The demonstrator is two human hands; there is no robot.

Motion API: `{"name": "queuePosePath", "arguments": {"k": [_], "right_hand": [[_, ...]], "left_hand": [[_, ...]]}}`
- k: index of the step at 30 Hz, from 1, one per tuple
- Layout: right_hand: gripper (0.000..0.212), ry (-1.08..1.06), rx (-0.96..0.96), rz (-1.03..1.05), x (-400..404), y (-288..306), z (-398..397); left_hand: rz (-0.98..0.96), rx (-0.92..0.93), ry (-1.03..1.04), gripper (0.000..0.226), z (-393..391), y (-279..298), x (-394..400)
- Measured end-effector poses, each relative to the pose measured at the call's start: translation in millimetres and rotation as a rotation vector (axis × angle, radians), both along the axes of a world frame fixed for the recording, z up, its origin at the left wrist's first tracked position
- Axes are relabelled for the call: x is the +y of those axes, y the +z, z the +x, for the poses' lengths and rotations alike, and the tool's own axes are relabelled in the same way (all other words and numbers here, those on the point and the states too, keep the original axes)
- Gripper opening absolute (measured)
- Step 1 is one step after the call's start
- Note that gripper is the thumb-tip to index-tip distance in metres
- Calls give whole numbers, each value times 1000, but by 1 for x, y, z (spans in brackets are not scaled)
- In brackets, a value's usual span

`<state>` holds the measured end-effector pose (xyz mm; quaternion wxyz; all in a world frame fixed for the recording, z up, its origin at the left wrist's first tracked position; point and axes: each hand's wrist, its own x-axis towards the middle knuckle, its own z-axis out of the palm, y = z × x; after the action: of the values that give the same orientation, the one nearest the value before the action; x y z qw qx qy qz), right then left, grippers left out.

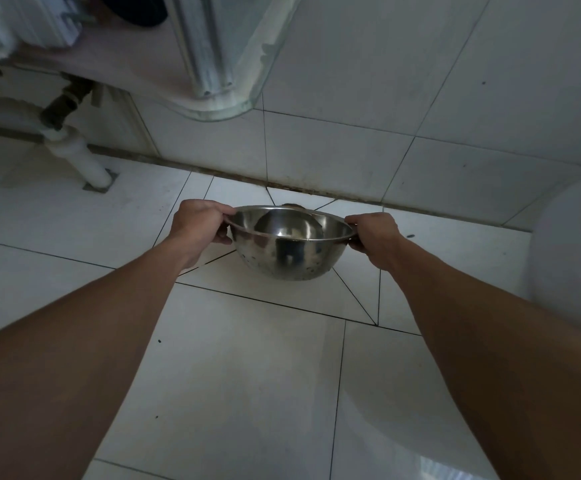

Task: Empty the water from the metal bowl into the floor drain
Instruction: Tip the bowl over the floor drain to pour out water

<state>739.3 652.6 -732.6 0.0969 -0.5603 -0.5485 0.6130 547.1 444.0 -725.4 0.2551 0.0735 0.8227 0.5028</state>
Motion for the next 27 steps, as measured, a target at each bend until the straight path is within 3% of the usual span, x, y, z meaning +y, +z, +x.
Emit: {"name": "queuePosePath", "arguments": {"k": [8,18,27], "right_hand": [[29,43,-44,45,-1,1,-2],[38,90,-45,24,-5,0,-1],[37,157,-90,174,3,-5,-1]], "left_hand": [[-13,2,-80,46,2,-6,-6],[44,-17,-99,21,5,-1,-7],[130,-22,-161,13,5,3,-1]]}}
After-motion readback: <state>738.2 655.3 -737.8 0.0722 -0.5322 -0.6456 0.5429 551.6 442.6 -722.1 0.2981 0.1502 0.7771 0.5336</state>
